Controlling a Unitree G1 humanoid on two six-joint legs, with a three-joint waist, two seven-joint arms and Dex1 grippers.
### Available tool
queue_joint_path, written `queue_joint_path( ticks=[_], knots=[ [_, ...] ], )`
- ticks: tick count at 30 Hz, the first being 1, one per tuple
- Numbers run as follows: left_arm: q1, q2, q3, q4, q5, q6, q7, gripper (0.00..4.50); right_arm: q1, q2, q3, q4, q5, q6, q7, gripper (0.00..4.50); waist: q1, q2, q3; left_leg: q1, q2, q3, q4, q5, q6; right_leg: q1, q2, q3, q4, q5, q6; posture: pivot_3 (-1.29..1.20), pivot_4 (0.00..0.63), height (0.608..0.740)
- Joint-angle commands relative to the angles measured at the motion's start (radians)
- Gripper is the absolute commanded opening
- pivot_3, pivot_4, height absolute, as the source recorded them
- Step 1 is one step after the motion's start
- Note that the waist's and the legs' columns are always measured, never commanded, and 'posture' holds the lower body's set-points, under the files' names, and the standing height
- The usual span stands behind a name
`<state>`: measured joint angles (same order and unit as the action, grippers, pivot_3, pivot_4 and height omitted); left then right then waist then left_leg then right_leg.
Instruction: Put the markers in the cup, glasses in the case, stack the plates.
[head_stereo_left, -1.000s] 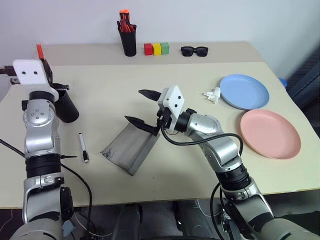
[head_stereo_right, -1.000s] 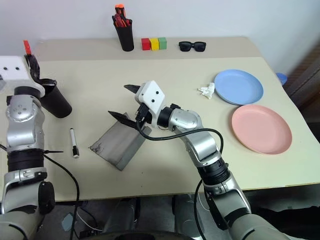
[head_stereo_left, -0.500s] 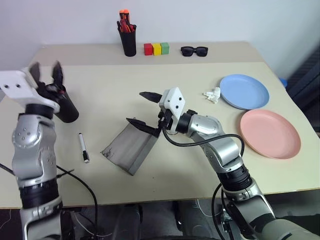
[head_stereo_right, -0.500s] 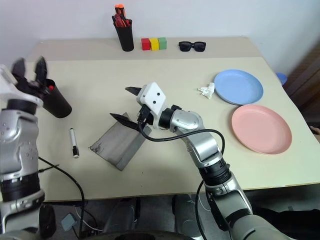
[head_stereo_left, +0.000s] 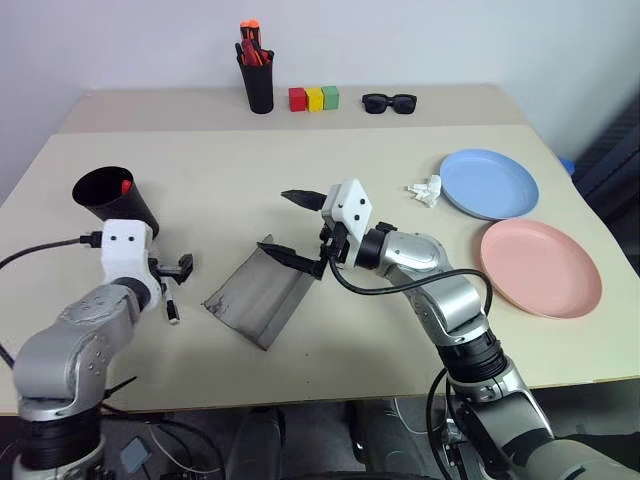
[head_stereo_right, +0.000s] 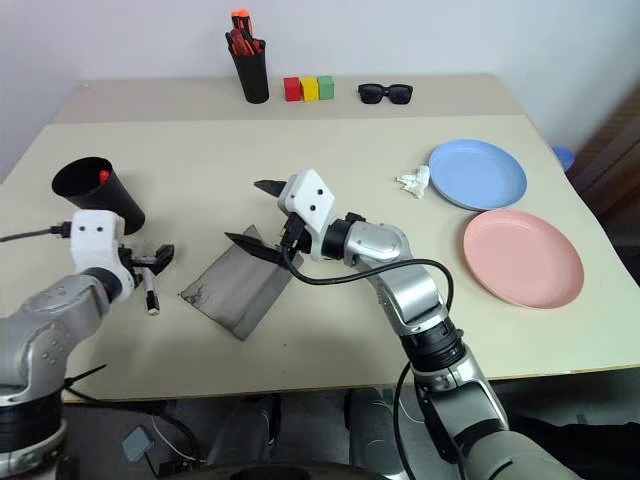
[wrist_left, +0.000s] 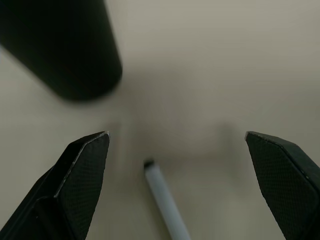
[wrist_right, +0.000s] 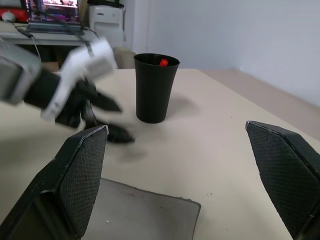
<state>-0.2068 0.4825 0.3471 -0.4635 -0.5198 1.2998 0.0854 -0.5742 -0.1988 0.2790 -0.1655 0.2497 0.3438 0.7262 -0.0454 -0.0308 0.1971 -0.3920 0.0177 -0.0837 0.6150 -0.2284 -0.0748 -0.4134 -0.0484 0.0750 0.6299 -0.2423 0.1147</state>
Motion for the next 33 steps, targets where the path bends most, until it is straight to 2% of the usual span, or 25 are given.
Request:
queue_joint_path(
  ticks=[1, 4, 11, 13, 16, 18, 20, 22, 24, 28, 33],
  knots=[
    [-0.054, -0.039, 0.06, 0.0, 0.016, 0.151, 0.024, 4.45, -0.015, 0.011, 0.001, -0.018, 0.004, -0.018, 0.003, 4.5, 0.0, 0.0, 0.0, 0.0, 0.0, 0.0, 0.0, 0.0, 0.0, 0.0, 0.0, 0.0, 0.0, 0.0, 0.0, 0.0, 0.15, 0.74],
    [-0.077, -0.05, 0.07, 0.01, 0.039, 0.18, 0.012, 3.72, -0.01, 0.01, 0.002, -0.024, 0.0, -0.017, 0.0, 4.5, -0.002, 0.0, 0.0, 0.001, 0.0, 0.0, 0.0, 0.0, 0.0, 0.0, 0.0, 0.0, 0.0, 0.0, 0.0, 0.0, 0.15, 0.74],
    [-0.1, -0.049, 0.039, 0.034, 0.111, 0.141, 0.008, 0.41, 0.003, 0.002, 0.005, -0.037, -0.009, -0.014, -0.006, 4.5, -0.003, 0.0, 0.0, 0.001, 0.0, 0.0, -0.001, 0.0, 0.0, 0.0, 0.0, 0.0, 0.0, 0.0, 0.0, 0.0, 0.15, 0.74],
    [-0.105, -0.029, 0.005, 0.036, 0.127, 0.073, -0.02, 0.41, 0.003, 0.001, 0.004, -0.036, -0.01, -0.014, -0.006, 4.5, -0.001, 0.0, 0.0, 0.001, 0.0, 0.0, -0.001, 0.0, 0.0, 0.0, 0.0, 0.0, 0.0, 0.0, 0.0, 0.0, 0.15, 0.74],
    [-0.146, 0.002, -0.057, 0.001, 0.144, -0.175, -0.123, 0.41, 0.0, 0.0, 0.003, -0.026, -0.011, -0.018, -0.005, 4.5, 0.001, 0.0, 0.0, 0.0, 0.0, 0.0, -0.001, 0.0, -0.001, 0.0, 0.0, 0.0, 0.0, -0.001, -0.002, 0.0, 0.15, 0.74],
    [-0.201, -0.011, -0.052, -0.031, 0.134, -0.371, -0.197, 0.41, -0.003, -0.003, 0.004, -0.019, -0.012, -0.02, -0.001, 4.5, 0.008, 0.0, 0.0, -0.001, 0.0, 0.0, -0.001, 0.001, -0.003, 0.0, 0.0, 0.0, -0.001, -0.002, -0.003, 0.0, 0.15, 0.74],
    [-0.253, -0.027, -0.035, -0.024, 0.129, -0.487, -0.225, 0.41, -0.005, -0.006, 0.006, -0.013, -0.013, -0.019, 0.005, 4.5, 0.01, 0.0, 0.0, -0.003, 0.0, 0.0, -0.001, 0.002, -0.005, -0.001, -0.001, -0.001, -0.002, -0.001, -0.004, 0.0, 0.15, 0.74],
    [-0.365, -0.041, 0.003, 0.047, 0.136, -0.622, -0.221, 0.41, -0.008, -0.008, 0.011, -0.006, -0.014, -0.022, 0.016, 4.5, 0.008, 0.0, 0.0, -0.003, -0.001, 0.0, -0.001, 0.002, -0.005, -0.001, -0.002, -0.001, -0.003, -0.001, -0.004, 0.0, 0.15, 0.74],
    [-0.462, -0.024, 0.026, 0.142, 0.204, -0.778, -0.178, 0.41, -0.009, -0.008, 0.013, 0.0, -0.017, -0.027, 0.02, 4.5, 0.003, 0.0, 0.0, -0.003, -0.001, 0.0, -0.001, 0.002, -0.005, -0.001, -0.002, -0.001, -0.002, -0.001, -0.003, 0.0, 0.15, 0.74],
    [-0.502, 0.049, 0.01, 0.32, 0.38, -0.982, -0.098, 0.41, -0.008, -0.003, 0.014, 0.005, -0.02, -0.031, 0.021, 4.5, -0.01, 0.001, 0.0, 0.0, 0.0, 0.001, -0.003, 0.002, -0.004, -0.001, 0.0, 0.0, -0.001, 0.0, 0.0, 0.0, 0.15, 0.74],
    [-0.509, 0.079, -0.006, 0.507, 0.462, -1.132, -0.06, 0.41, -0.005, 0.005, 0.015, 0.004, -0.026, -0.035, 0.018, 4.5, -0.001, 0.0, 0.0, -0.002, 0.0, 0.0, -0.002, 0.002, -0.004, -0.001, 0.0, 0.0, -0.001, 0.0, 0.0, 0.0, 0.15, 0.74]
  ],
)
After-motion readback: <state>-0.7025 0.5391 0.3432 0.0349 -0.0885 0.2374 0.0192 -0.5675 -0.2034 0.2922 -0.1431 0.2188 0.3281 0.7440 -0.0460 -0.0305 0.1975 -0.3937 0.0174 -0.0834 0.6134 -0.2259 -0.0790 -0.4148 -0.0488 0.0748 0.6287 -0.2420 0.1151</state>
